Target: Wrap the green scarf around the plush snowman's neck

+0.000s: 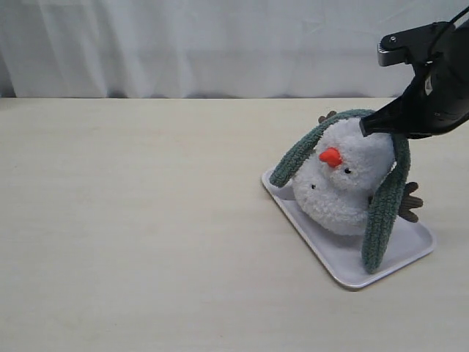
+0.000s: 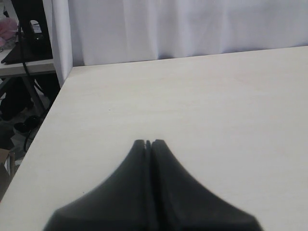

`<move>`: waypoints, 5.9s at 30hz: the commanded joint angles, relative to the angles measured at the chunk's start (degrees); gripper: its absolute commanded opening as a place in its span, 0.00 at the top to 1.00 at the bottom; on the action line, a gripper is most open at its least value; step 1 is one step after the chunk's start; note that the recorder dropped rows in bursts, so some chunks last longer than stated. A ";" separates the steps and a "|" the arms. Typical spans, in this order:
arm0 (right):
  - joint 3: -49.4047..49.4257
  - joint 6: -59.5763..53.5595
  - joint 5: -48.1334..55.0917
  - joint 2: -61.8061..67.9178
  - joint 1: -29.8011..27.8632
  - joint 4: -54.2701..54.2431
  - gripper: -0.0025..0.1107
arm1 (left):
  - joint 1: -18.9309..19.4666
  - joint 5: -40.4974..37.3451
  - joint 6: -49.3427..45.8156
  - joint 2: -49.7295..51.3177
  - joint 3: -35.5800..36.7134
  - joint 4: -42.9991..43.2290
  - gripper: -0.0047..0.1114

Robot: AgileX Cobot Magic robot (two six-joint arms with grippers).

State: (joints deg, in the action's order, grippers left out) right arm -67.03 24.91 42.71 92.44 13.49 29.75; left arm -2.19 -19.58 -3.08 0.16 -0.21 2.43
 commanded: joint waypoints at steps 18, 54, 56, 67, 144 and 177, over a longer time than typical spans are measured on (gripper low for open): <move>0.33 -0.67 -2.34 -3.11 -0.06 -2.17 0.94 | -0.56 0.64 0.10 -0.16 0.21 -0.05 0.96; 2.08 -3.26 1.40 -3.51 -0.06 -3.58 0.89 | -0.56 0.64 0.10 -0.16 0.21 -0.05 0.96; 2.08 -3.79 4.10 -5.16 -0.06 -3.58 0.83 | -0.56 0.64 0.10 -0.16 0.21 -0.05 0.96; 3.55 -33.79 11.52 -14.16 -0.06 -36.75 0.66 | -0.56 0.64 0.10 -0.16 0.21 -0.05 0.96; 3.05 -77.73 -0.08 -1.25 -0.06 -45.99 0.94 | -0.56 0.64 0.10 -0.16 0.21 -0.05 0.96; 3.40 -120.05 -0.59 -3.57 0.00 -57.37 0.93 | -0.56 0.64 0.10 -0.16 0.21 -0.05 0.96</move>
State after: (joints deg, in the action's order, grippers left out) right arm -63.68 -96.71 42.87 89.57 13.49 -26.62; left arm -2.19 -19.58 -3.08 0.16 -0.21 2.43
